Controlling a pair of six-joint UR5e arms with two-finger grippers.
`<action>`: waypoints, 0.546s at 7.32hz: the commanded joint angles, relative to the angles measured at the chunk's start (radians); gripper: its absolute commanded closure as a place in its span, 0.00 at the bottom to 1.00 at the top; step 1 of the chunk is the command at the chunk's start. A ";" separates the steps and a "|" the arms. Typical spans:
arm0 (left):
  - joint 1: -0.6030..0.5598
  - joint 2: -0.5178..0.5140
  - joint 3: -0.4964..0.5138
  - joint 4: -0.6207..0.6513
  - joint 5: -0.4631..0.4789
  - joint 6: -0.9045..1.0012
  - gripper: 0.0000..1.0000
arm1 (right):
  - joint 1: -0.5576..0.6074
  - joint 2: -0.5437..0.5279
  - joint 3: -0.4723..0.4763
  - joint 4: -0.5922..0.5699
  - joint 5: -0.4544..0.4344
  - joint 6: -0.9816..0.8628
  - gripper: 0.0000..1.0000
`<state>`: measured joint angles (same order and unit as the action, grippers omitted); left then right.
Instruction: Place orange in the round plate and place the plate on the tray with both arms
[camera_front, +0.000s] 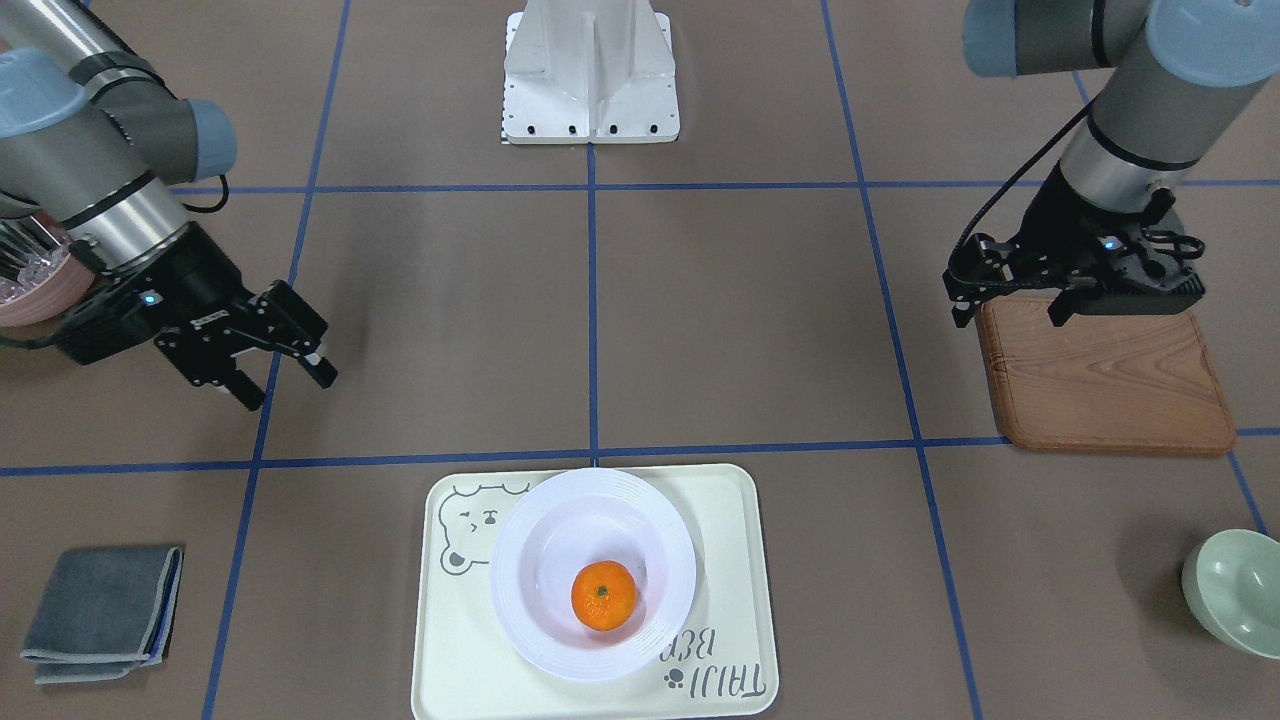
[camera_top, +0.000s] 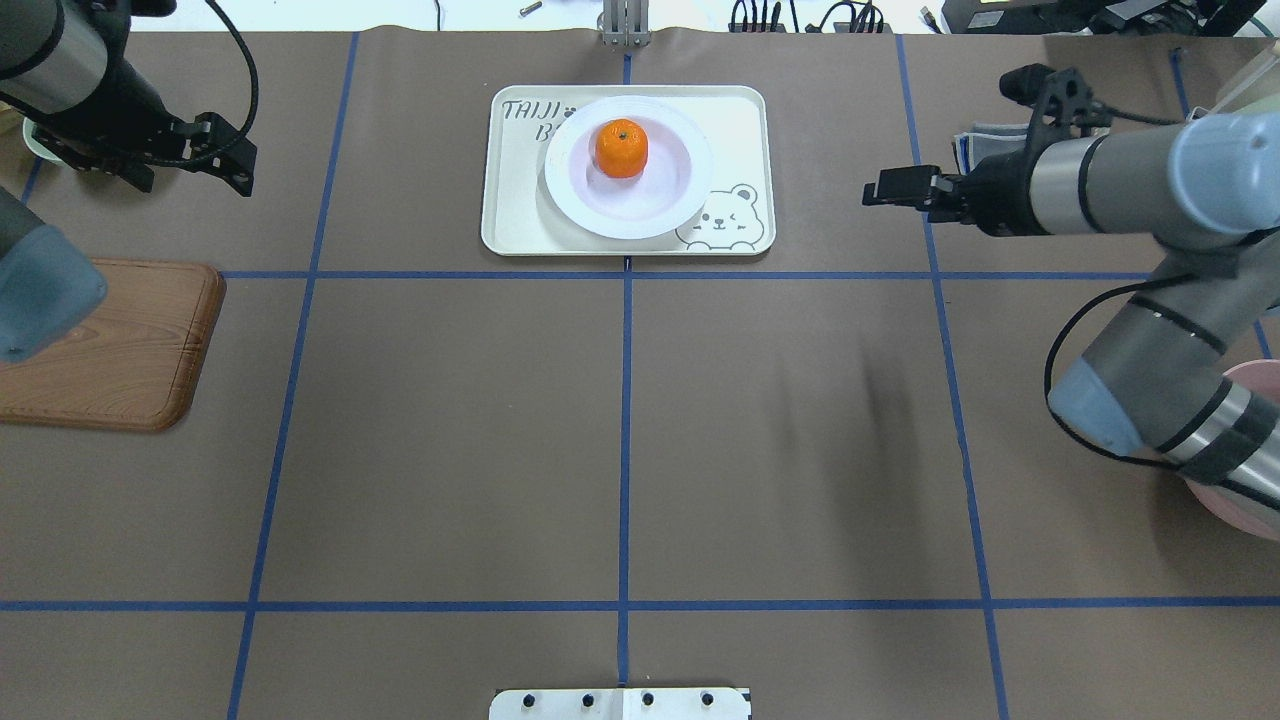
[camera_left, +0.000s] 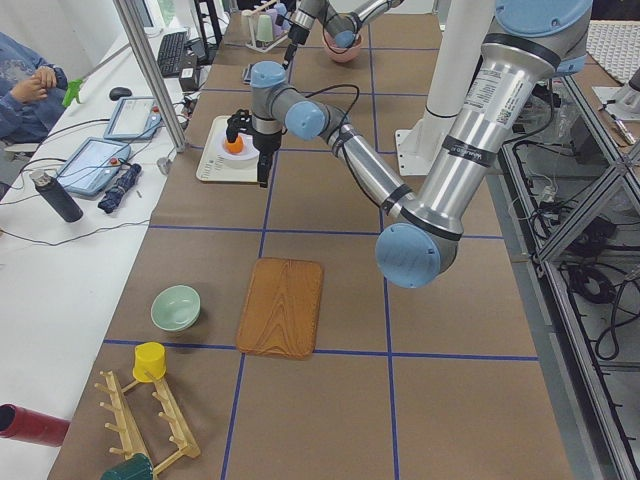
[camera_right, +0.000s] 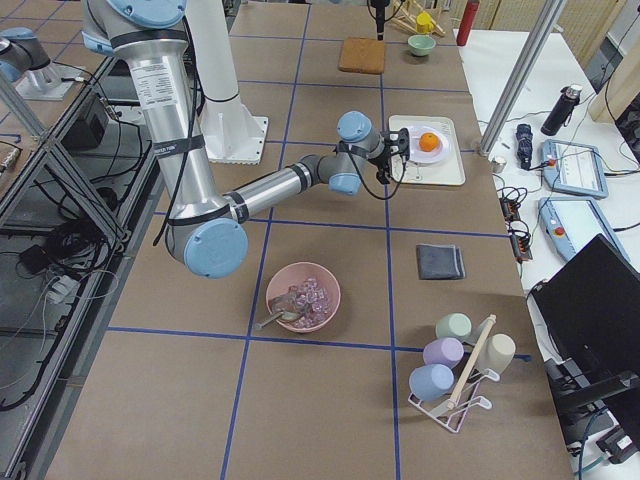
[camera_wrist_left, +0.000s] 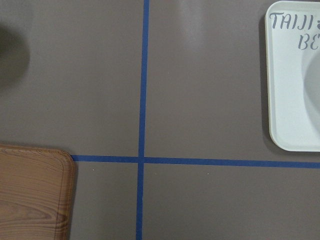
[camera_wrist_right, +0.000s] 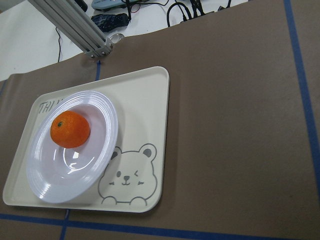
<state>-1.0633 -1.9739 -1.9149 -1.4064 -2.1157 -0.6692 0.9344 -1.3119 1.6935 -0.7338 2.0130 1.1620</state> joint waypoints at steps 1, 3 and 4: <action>-0.062 0.058 0.005 -0.009 -0.004 0.173 0.02 | 0.147 -0.035 0.003 -0.120 0.148 -0.299 0.00; -0.108 0.085 0.029 -0.014 -0.007 0.278 0.02 | 0.245 -0.097 0.003 -0.227 0.191 -0.590 0.00; -0.141 0.104 0.043 -0.016 -0.009 0.351 0.02 | 0.286 -0.134 0.003 -0.269 0.194 -0.719 0.00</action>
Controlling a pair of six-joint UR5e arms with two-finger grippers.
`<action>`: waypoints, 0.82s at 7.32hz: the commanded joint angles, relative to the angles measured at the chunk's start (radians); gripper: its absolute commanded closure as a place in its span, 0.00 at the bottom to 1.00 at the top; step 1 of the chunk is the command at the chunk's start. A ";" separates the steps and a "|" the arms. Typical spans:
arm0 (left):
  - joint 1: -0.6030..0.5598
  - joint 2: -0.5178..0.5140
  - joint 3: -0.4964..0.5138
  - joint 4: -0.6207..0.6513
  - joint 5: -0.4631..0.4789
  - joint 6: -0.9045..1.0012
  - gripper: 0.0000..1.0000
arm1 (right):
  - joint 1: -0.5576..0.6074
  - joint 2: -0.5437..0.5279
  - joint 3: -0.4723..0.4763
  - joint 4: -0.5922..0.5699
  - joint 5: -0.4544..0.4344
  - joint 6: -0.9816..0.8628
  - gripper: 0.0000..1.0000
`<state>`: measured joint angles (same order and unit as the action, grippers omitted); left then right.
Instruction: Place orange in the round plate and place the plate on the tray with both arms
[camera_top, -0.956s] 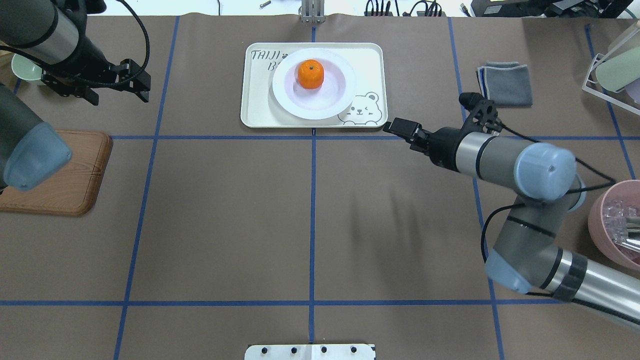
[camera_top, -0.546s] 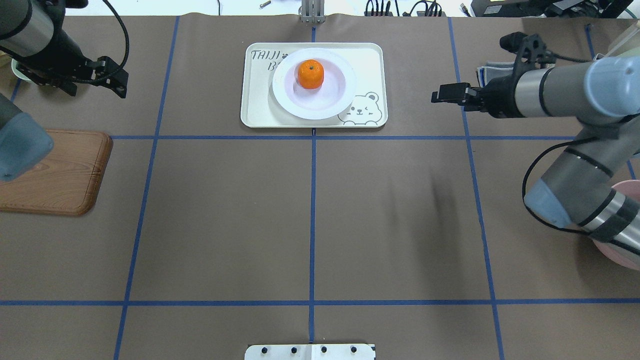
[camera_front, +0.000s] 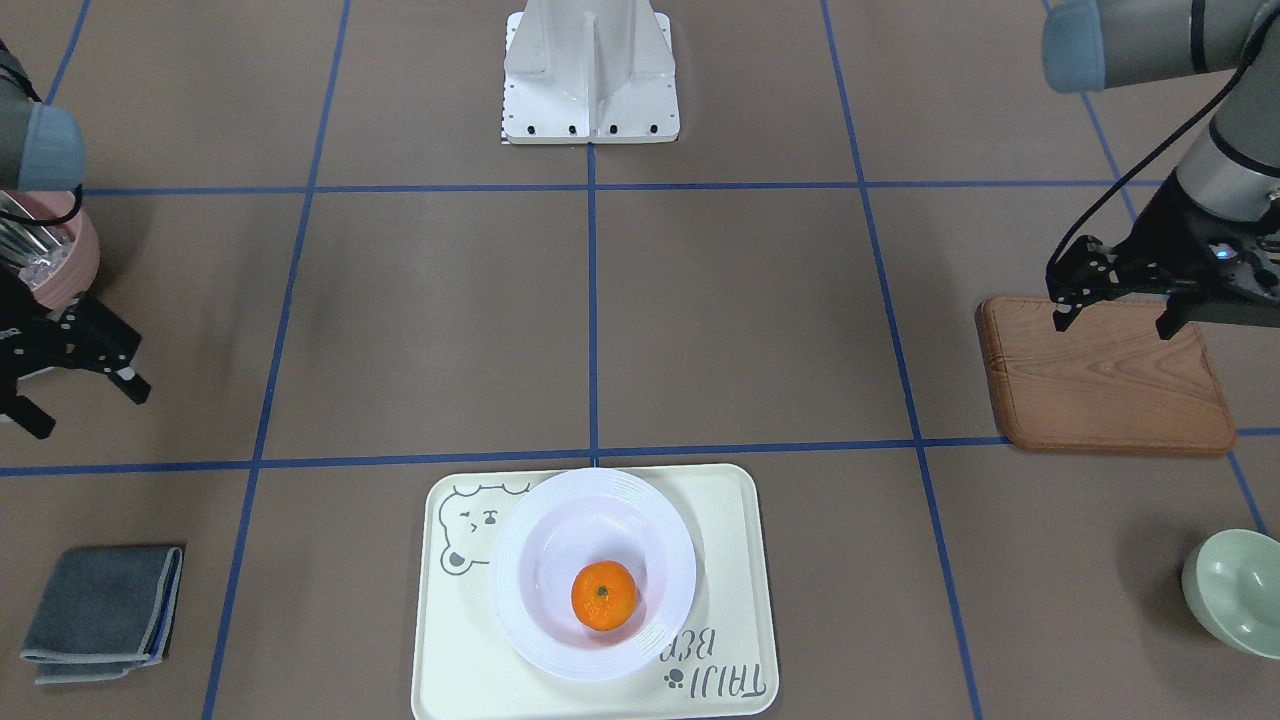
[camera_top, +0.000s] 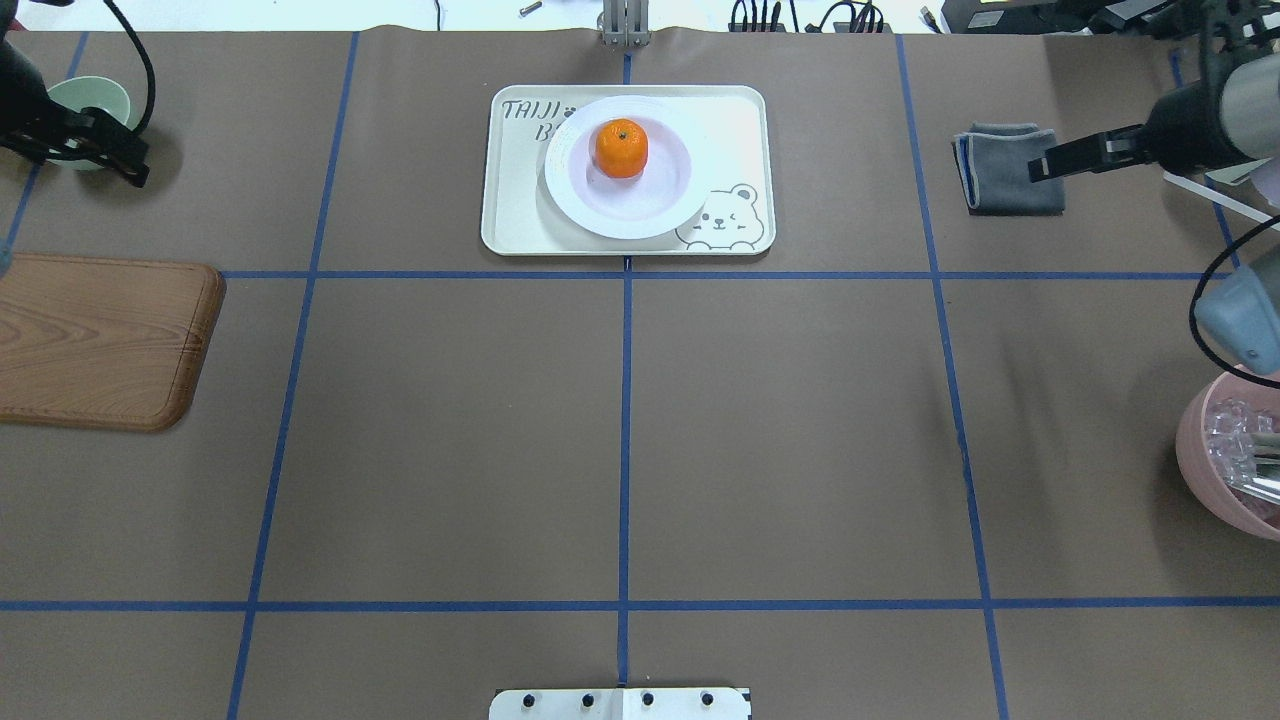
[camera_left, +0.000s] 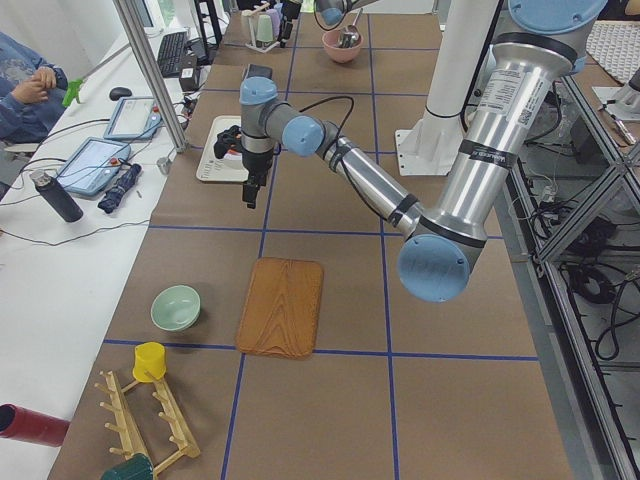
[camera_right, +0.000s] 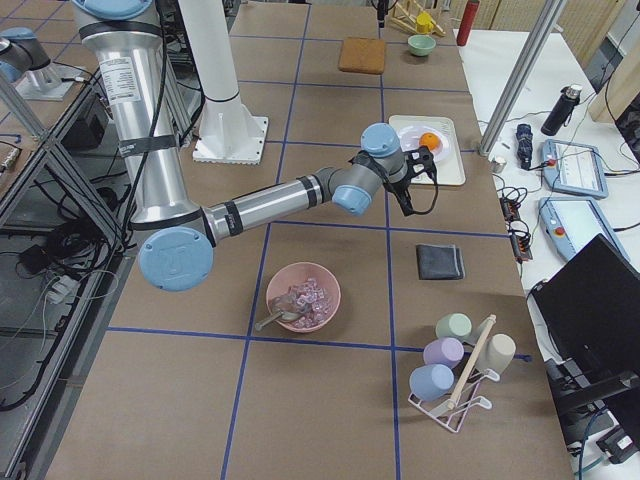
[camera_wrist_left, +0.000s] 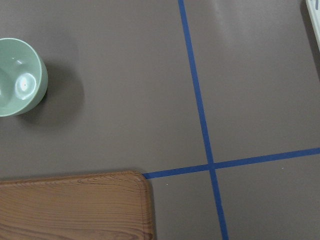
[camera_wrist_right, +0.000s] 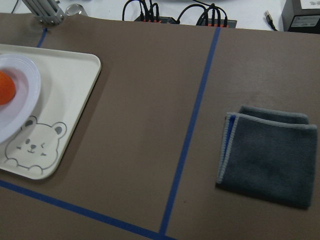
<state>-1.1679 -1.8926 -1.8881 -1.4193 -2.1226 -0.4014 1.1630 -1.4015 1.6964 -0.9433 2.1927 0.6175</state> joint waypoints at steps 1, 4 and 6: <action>-0.064 0.024 0.044 -0.003 -0.003 0.148 0.02 | 0.104 -0.057 0.000 -0.133 0.045 -0.288 0.00; -0.180 0.053 0.154 -0.003 -0.102 0.378 0.02 | 0.201 -0.060 -0.001 -0.328 0.094 -0.520 0.00; -0.234 0.066 0.196 0.002 -0.105 0.464 0.02 | 0.233 -0.066 -0.001 -0.435 0.087 -0.626 0.00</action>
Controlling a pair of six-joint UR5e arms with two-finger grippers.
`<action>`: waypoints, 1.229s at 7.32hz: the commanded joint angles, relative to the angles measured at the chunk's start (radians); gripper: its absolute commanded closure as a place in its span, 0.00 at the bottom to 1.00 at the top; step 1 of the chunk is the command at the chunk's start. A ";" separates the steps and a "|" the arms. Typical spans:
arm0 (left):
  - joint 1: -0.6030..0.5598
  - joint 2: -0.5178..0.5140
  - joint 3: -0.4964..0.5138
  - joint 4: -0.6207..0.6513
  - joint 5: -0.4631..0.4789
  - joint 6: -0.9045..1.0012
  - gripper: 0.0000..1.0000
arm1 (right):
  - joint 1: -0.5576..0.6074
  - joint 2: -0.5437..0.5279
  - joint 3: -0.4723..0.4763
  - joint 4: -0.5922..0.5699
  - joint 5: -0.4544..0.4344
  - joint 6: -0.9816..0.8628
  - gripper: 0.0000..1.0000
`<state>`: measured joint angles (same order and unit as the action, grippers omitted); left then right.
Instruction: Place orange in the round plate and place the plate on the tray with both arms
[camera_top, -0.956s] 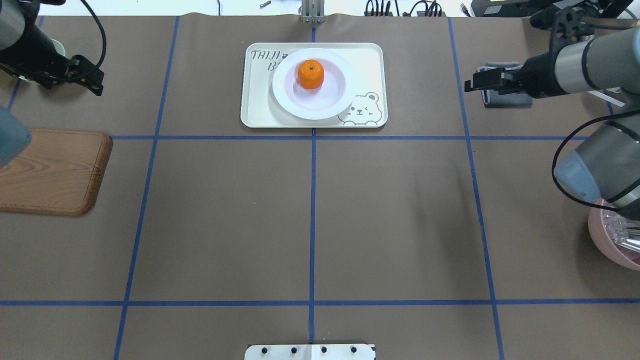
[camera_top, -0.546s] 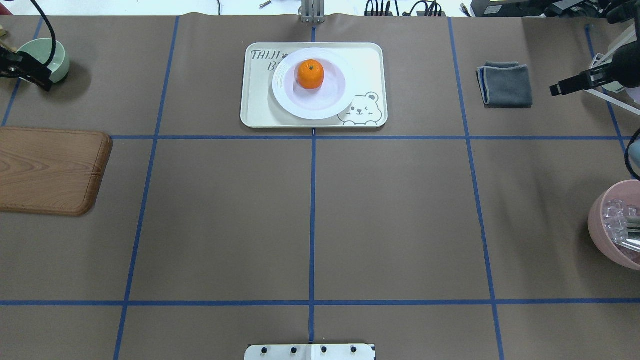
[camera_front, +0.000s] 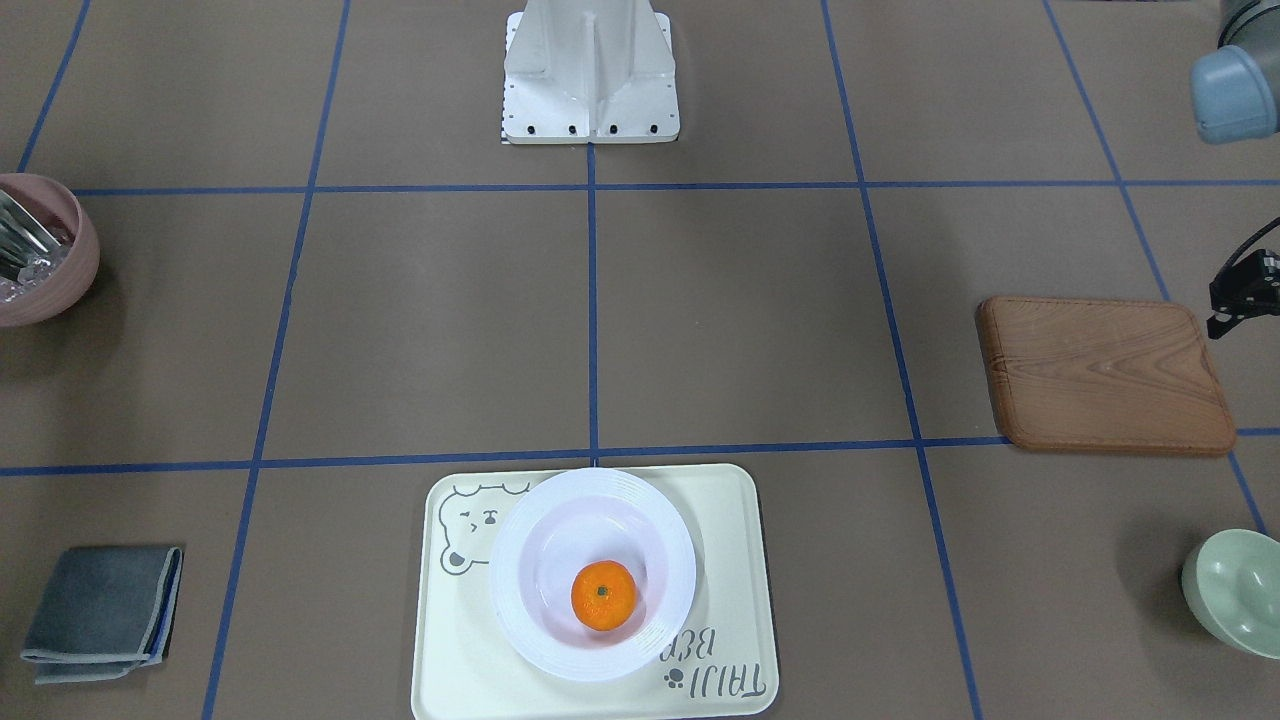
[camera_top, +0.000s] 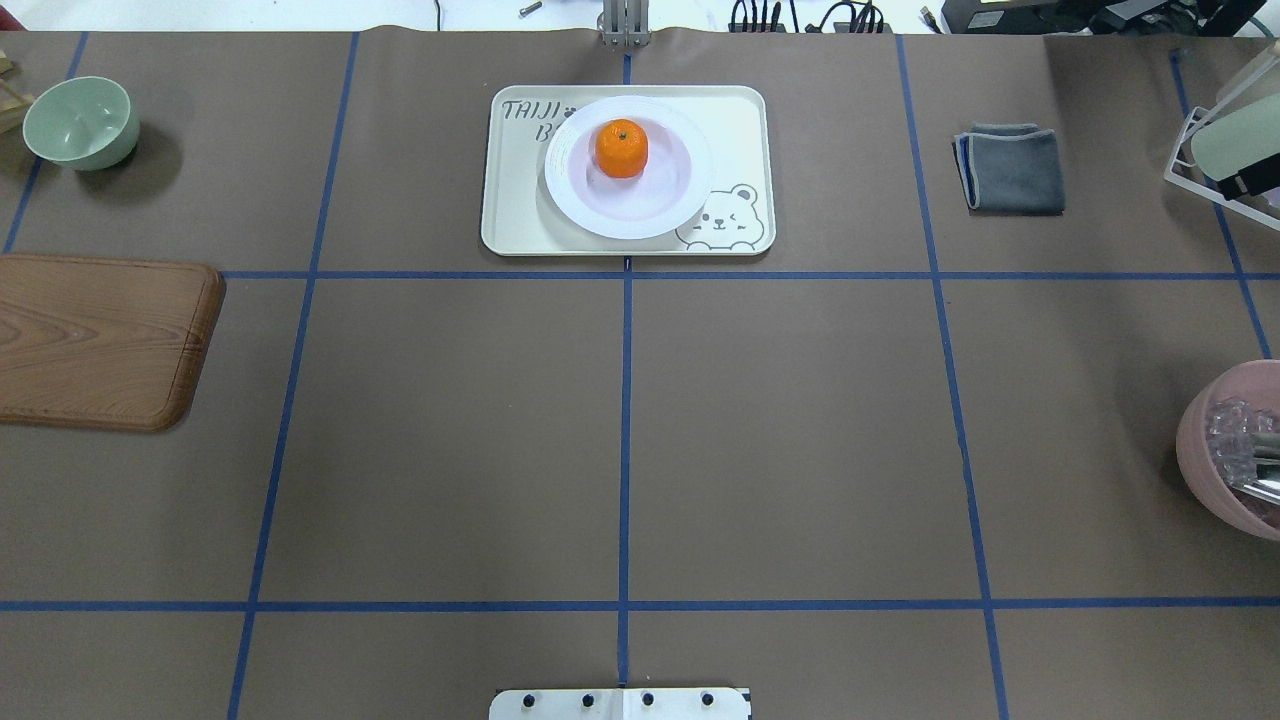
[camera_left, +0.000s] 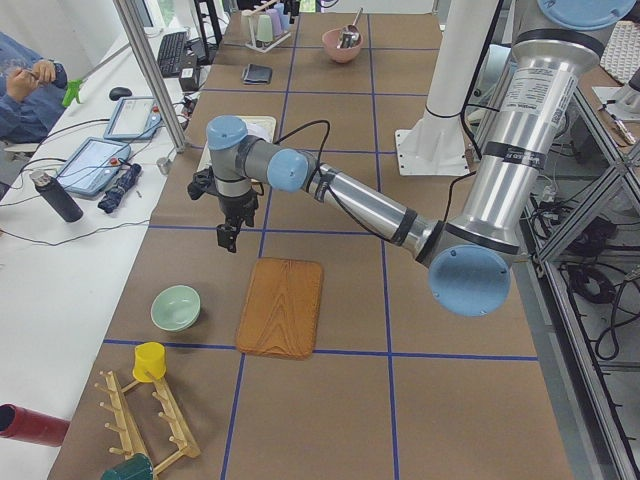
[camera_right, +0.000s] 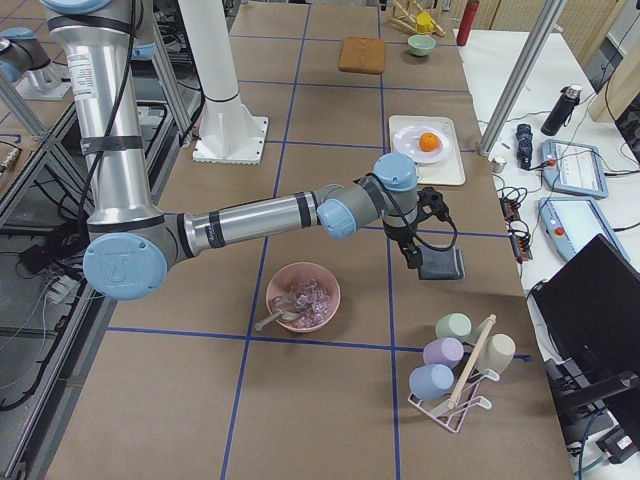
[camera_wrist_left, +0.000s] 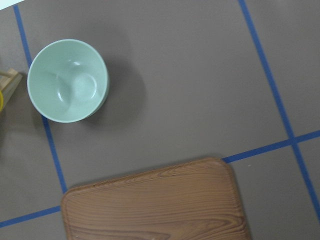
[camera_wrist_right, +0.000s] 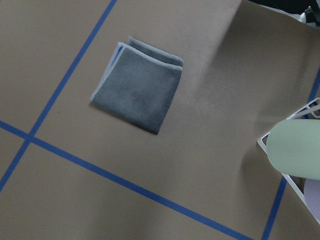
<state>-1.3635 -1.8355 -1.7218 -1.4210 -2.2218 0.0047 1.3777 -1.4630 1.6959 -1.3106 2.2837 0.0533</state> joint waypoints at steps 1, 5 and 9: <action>-0.042 0.009 0.050 0.010 -0.040 0.058 0.02 | 0.020 -0.019 -0.001 -0.096 -0.007 -0.081 0.00; -0.066 0.031 0.076 0.021 -0.099 0.041 0.02 | 0.055 -0.028 -0.001 -0.203 0.005 -0.141 0.00; -0.069 0.071 0.091 0.014 -0.127 0.026 0.02 | 0.063 -0.013 0.001 -0.266 0.005 -0.176 0.00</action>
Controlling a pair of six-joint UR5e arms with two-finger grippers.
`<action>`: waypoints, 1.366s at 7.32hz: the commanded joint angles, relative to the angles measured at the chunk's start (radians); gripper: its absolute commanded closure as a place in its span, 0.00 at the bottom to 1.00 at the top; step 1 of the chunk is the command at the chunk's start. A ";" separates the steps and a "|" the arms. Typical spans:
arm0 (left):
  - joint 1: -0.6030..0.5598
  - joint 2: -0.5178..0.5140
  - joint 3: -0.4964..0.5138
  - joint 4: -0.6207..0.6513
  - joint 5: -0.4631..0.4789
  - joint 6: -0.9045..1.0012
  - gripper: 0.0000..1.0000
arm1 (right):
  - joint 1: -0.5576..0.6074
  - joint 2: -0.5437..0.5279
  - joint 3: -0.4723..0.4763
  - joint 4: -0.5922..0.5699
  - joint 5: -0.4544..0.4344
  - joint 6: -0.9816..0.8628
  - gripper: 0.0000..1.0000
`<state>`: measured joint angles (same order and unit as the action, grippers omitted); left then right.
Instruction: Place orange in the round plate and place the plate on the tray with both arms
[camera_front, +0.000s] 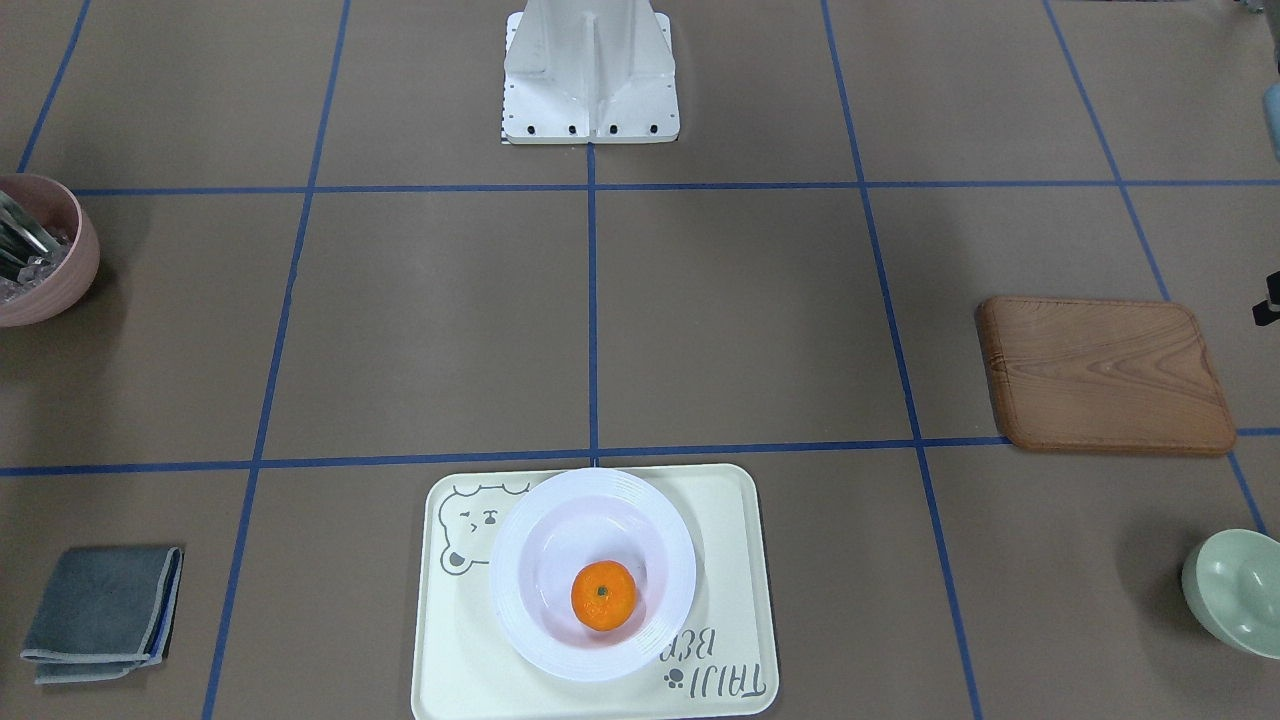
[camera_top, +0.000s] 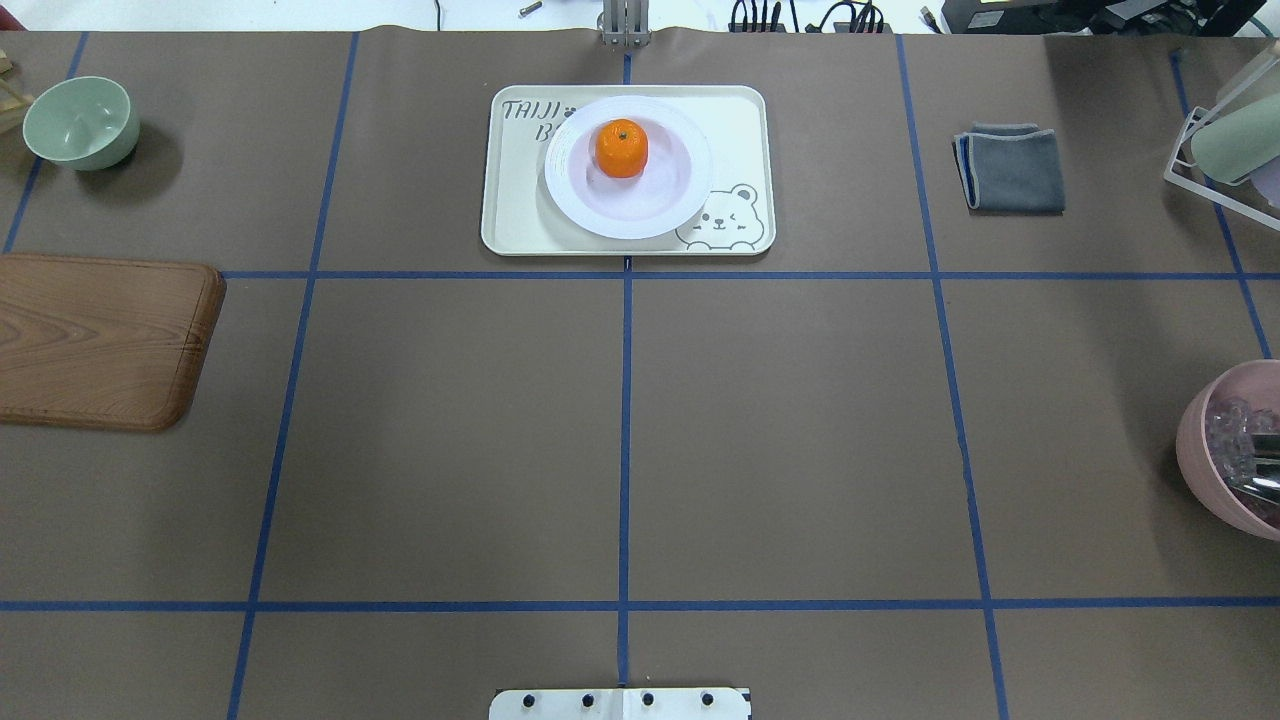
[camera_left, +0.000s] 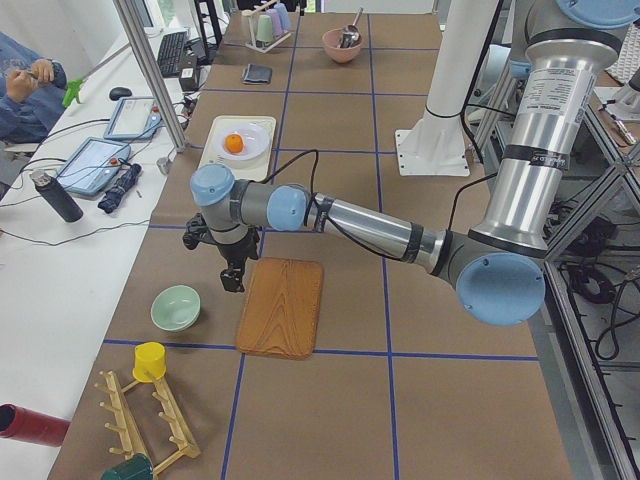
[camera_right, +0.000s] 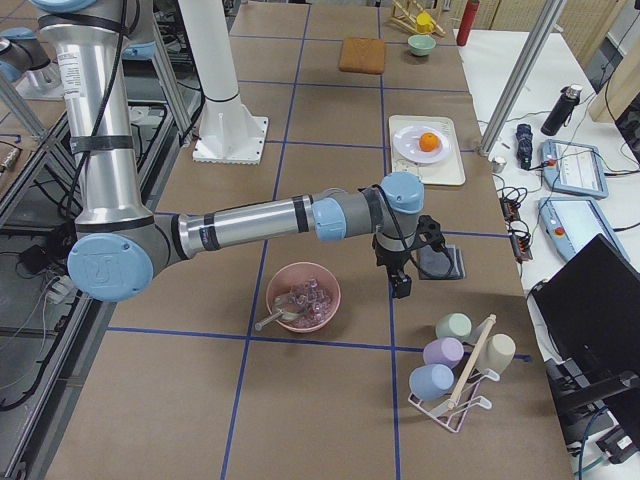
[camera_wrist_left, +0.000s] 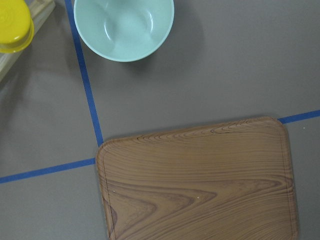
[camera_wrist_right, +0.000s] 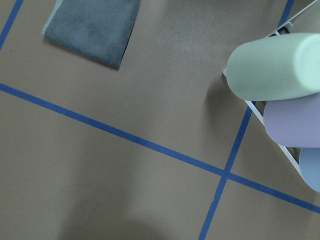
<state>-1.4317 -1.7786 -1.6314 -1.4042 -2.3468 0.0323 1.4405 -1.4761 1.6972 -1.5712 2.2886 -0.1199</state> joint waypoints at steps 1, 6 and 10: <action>-0.001 0.014 0.001 -0.005 -0.002 -0.002 0.02 | 0.004 0.000 0.001 -0.006 0.002 -0.003 0.00; 0.002 0.014 -0.004 -0.027 -0.003 -0.052 0.02 | -0.003 0.019 0.002 -0.076 0.003 -0.004 0.00; 0.005 0.027 0.002 -0.065 -0.003 -0.052 0.02 | 0.012 0.007 0.012 -0.084 0.005 -0.004 0.00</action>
<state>-1.4277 -1.7530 -1.6295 -1.4662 -2.3500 -0.0200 1.4431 -1.4657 1.7023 -1.6494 2.2922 -0.1243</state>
